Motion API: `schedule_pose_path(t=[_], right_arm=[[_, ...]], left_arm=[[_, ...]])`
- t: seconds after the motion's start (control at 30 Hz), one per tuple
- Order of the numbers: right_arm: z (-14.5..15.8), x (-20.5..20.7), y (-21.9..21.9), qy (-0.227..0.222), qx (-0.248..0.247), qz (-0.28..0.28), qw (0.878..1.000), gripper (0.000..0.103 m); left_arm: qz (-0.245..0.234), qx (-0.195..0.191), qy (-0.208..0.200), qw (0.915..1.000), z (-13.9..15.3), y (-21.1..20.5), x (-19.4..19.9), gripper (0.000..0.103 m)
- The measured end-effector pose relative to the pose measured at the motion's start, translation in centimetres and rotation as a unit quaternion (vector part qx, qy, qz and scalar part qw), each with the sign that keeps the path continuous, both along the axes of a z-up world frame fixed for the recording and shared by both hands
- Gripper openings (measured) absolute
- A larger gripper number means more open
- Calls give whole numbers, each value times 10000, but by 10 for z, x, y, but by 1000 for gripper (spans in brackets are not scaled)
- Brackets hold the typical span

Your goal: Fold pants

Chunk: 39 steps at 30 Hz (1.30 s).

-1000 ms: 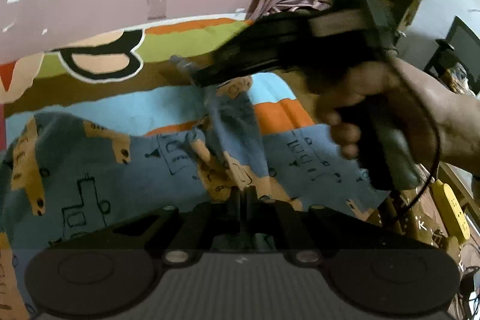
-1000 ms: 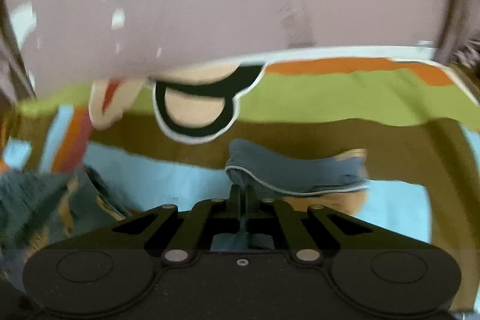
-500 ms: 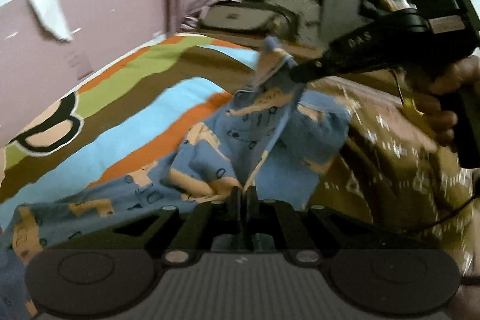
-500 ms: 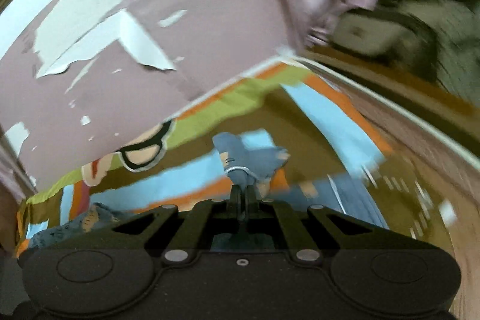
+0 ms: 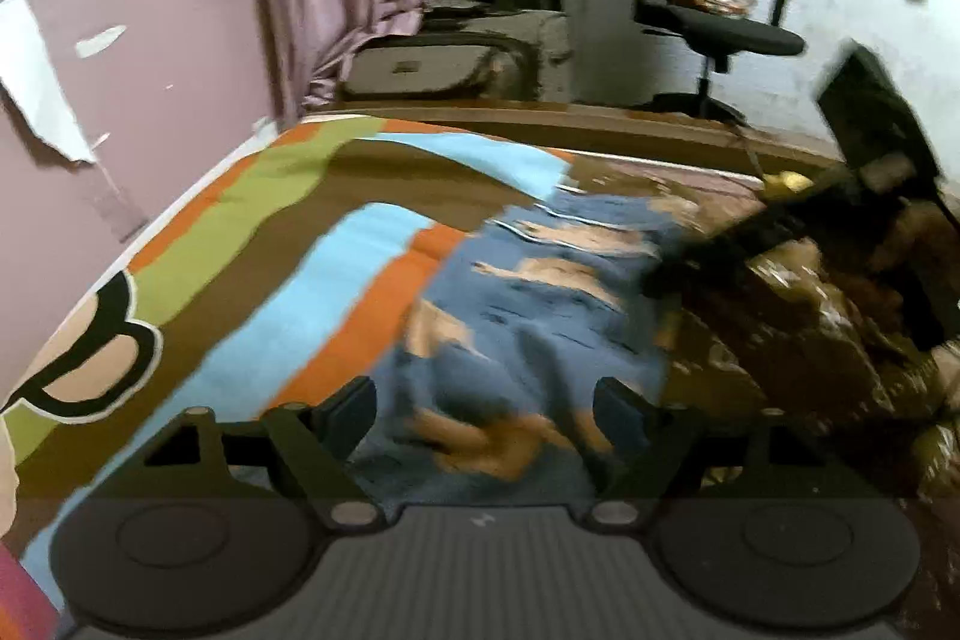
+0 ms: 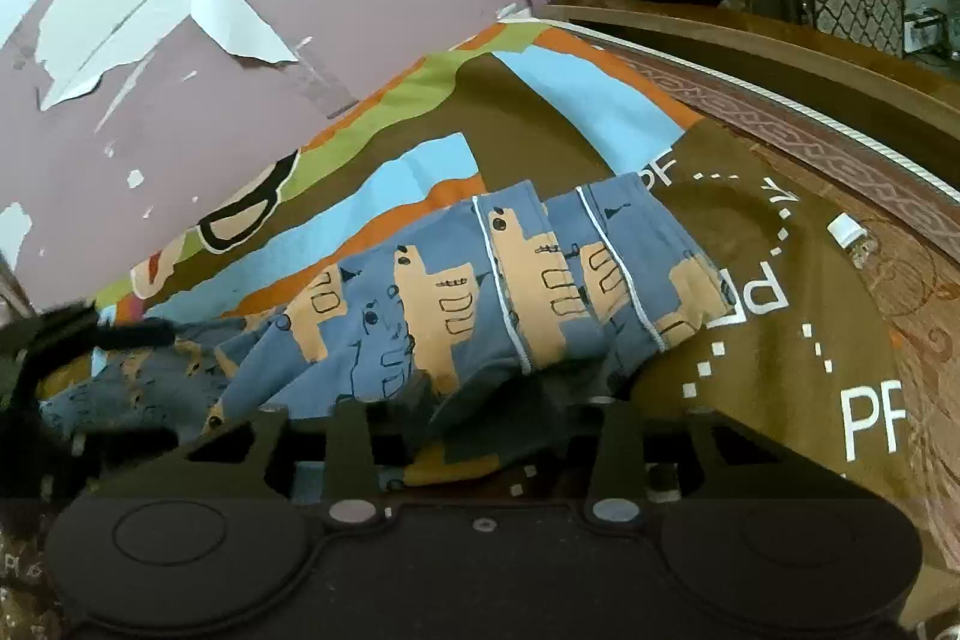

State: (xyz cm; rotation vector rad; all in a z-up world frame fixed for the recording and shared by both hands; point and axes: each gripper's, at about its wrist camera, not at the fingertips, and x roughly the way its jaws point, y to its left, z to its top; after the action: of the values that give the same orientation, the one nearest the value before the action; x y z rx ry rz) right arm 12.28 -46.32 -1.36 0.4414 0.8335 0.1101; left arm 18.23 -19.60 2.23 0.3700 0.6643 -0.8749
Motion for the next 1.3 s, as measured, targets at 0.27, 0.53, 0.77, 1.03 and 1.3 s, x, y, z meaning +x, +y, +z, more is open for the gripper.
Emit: schedule_pose_path(t=[0.27, 0.53, 0.77, 1.03, 1.3], right_arm=[[-6, 2, -17, -156, 565, -49, 9983, 66], [-18, 1, -28, 178, 1540, -938, 9835, 57], [-23, 6, -39, 443, 1933, -1668, 9658, 34], [-25, 1, -42, 267, 1838, -1906, 9640, 8], [11, -21, -25, -791, 303, -1685, 9821, 7]], left_arm=[[225, -141, 1002, 9946, 4, -66, 94, 86], [-36, 251, 1985, 9798, -18, -141, 155, 72], [-594, 1185, 1887, 9731, -35, -187, 150, 37], [-403, 1266, 1733, 9759, -32, -193, 146, 13], [-590, 620, 1369, 9869, -4, -201, 130, 10]])
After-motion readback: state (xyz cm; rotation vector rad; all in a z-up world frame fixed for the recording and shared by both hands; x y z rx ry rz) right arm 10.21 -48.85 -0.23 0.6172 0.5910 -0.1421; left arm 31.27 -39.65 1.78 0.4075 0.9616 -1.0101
